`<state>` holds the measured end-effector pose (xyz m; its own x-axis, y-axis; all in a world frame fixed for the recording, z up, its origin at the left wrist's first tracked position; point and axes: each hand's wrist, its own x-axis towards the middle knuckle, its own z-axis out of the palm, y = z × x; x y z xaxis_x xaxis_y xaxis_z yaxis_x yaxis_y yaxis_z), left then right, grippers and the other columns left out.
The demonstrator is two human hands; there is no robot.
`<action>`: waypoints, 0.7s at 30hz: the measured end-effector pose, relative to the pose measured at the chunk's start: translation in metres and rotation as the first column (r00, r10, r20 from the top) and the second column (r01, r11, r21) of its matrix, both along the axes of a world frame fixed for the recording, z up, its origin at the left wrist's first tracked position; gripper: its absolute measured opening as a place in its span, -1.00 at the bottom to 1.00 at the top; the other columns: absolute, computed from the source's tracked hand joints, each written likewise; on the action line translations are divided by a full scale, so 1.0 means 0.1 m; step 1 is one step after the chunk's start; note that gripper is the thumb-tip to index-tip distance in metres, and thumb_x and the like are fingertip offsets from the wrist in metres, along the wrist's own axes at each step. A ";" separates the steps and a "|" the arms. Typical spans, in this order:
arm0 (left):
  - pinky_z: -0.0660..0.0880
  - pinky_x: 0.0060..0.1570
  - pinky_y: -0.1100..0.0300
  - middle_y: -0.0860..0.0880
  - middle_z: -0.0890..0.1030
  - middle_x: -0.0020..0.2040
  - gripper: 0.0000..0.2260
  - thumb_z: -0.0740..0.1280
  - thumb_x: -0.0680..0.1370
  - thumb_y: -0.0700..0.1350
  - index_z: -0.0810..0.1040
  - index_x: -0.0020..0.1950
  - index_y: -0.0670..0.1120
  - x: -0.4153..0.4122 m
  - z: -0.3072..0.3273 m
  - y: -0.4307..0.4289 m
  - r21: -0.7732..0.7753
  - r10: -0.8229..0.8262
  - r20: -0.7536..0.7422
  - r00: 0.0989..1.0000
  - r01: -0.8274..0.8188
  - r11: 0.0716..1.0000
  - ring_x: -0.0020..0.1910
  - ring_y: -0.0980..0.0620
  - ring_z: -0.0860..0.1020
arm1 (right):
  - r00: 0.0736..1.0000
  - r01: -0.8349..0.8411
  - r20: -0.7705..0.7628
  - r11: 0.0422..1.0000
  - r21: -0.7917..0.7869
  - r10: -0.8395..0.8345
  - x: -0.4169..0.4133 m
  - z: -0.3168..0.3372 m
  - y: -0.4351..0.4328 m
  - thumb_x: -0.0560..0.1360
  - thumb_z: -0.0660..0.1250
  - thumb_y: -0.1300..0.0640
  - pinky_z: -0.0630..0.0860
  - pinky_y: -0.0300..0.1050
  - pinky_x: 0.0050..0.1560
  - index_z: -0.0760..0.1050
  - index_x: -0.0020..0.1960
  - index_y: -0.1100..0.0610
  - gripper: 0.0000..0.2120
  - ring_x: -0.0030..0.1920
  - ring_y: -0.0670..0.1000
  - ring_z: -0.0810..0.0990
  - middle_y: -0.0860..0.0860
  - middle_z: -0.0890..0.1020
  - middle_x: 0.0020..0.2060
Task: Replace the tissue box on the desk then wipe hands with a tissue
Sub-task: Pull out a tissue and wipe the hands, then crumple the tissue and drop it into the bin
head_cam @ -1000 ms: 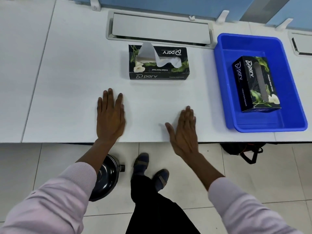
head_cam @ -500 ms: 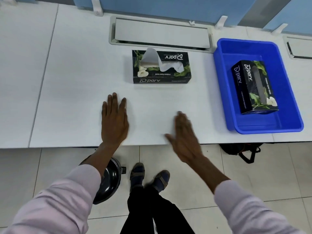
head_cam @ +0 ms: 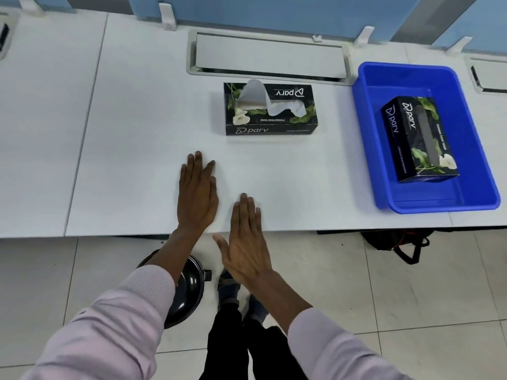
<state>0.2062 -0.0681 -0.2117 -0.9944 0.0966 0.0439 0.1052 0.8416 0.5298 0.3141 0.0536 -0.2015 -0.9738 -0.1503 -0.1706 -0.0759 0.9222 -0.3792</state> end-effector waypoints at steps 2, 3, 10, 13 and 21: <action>0.02 0.62 -0.10 -0.23 0.22 0.61 -0.63 0.09 0.69 -0.21 0.42 0.48 -0.22 -0.01 0.04 -0.04 0.070 -0.007 0.020 1.000 0.006 0.997 0.64 -0.19 0.11 | 0.996 -0.083 -0.036 0.996 0.022 0.084 -0.01 0.03 0.14 0.69 0.10 0.00 0.09 0.22 0.60 0.10 0.57 0.40 -0.38 0.62 0.28 0.03 0.33 0.09 0.59; 0.00 0.62 -0.08 -0.22 0.22 0.61 -0.64 0.10 0.69 -0.21 0.43 0.47 -0.22 -0.01 0.06 -0.06 0.107 -0.005 0.043 0.999 0.001 0.994 0.64 -0.17 0.11 | 0.985 -0.143 -0.086 0.988 0.056 0.148 -0.01 0.05 0.22 0.67 0.19 0.10 0.22 0.21 0.56 0.21 0.54 0.41 -0.45 0.59 0.29 0.17 0.34 0.20 0.56; 0.13 0.58 0.10 -0.10 0.37 0.56 -0.66 0.13 0.71 -0.11 0.50 0.42 -0.14 0.36 0.39 -0.14 0.288 0.111 0.187 0.976 -0.162 0.944 0.62 -0.01 0.19 | 0.973 0.149 -0.102 0.897 -0.417 -0.209 0.04 0.34 0.37 0.50 0.33 0.45 0.60 -0.05 0.21 0.66 0.20 0.24 -0.67 0.20 0.10 0.68 0.15 0.69 0.19; 0.28 0.49 0.15 -0.05 0.55 0.42 -0.69 0.18 0.69 -0.07 0.57 0.36 -0.11 0.55 0.54 -0.15 0.409 0.153 0.233 0.960 -0.240 0.880 0.51 0.01 0.39 | 0.756 0.617 0.442 0.300 -0.727 -0.483 -0.04 0.49 0.36 0.54 0.39 0.36 0.62 0.04 0.09 0.67 0.09 0.26 -0.84 0.05 0.18 0.69 0.21 0.70 0.04; 0.67 0.01 0.09 -0.22 0.69 0.11 -0.78 0.32 0.62 -0.21 0.63 0.22 -0.23 0.88 0.67 0.05 0.679 -0.071 0.640 0.765 -0.520 0.518 0.02 -0.11 0.69 | 0.518 0.840 0.839 -0.084 -0.535 -0.168 0.05 0.63 0.57 0.52 0.46 0.24 0.65 -0.21 -0.26 0.60 0.25 0.26 -0.68 -0.14 0.05 0.70 0.15 0.69 0.03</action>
